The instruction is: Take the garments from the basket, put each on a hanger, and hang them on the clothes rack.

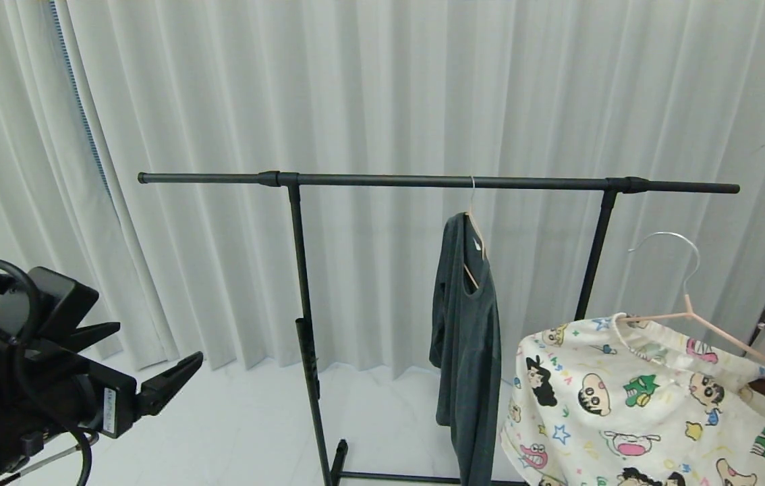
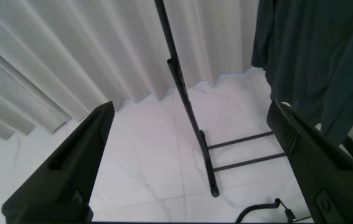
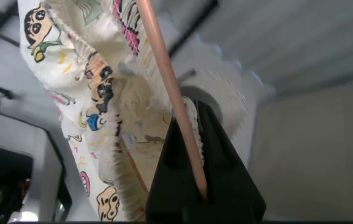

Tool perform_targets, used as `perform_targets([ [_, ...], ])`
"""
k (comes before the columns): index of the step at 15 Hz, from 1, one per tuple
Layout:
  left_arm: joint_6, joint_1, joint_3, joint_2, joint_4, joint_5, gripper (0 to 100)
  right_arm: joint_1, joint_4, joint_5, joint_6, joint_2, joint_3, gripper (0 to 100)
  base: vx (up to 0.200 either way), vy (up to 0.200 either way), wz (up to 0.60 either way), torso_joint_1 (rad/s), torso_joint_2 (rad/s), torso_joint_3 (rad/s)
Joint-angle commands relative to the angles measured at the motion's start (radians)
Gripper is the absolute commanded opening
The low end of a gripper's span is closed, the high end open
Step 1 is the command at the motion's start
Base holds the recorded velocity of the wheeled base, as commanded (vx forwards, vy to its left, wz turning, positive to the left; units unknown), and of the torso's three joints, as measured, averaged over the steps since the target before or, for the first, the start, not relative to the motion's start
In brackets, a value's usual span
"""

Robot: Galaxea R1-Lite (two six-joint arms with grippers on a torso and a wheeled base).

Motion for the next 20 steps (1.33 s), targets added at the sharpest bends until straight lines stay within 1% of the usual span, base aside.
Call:
perform_targets([
  [1, 0.001, 0.014, 0.011, 0.003, 0.0, 0.0, 100, -0.052, 0.008, -0.036, -0.001, -0.024, 0.006, 0, 0.0, 0.0, 0.0, 0.0, 0.0, 0.0],
  [2, 0.003, 0.014, 0.017, 0.003, 0.0, 0.0, 100, -0.073, 0.01, -0.05, -0.001, -0.021, 0.012, 0, 0.0, 0.0, 0.0, 0.0, 0.0, 0.0],
  [5, 0.004, 0.014, 0.019, 0.003, 0.001, 0.0, 100, -0.156, 0.007, -0.051, 0.006, 0.006, 0.017, 0, 0.0, 0.0, 0.0, 0.0, 0.0, 0.0],
  [8, 0.0, 0.013, 0.017, -0.002, 0.001, 0.0, 100, -0.165, -0.018, -0.051, 0.078, 0.051, 0.003, 0, 0.0, 0.0, 0.0, 0.0, 0.0, 0.0],
  [10, -0.005, 0.013, 0.017, -0.005, 0.001, -0.001, 100, -0.156, -0.062, -0.05, 0.085, 0.074, 0.004, 0, 0.0, 0.0, 0.0, 0.0, 0.0, 0.0],
  [13, 0.001, 0.004, 0.022, -0.007, 0.001, -0.001, 100, -0.15, -0.196, -0.051, 0.085, 0.138, 0.001, 0, 0.2, 0.0, 0.0, -0.006, 0.0, 0.002],
  [15, 0.003, -0.016, 0.022, -0.008, 0.001, -0.001, 100, -0.13, -0.251, -0.051, 0.085, 0.161, 0.001, 0, 0.2, 0.0, 0.0, -0.01, 0.0, 0.007],
  [17, 0.004, -0.024, 0.022, -0.008, 0.001, -0.001, 100, -0.109, -0.26, -0.051, 0.087, 0.166, -0.003, 0, 0.2, 0.0, 0.0, 0.007, 0.0, 0.002],
  [20, 0.004, -0.033, 0.022, -0.01, 0.001, -0.001, 100, -0.104, -0.286, -0.051, 0.087, 0.173, -0.005, 0, 0.2, 0.0, 0.0, 0.001, 0.0, 0.002],
])
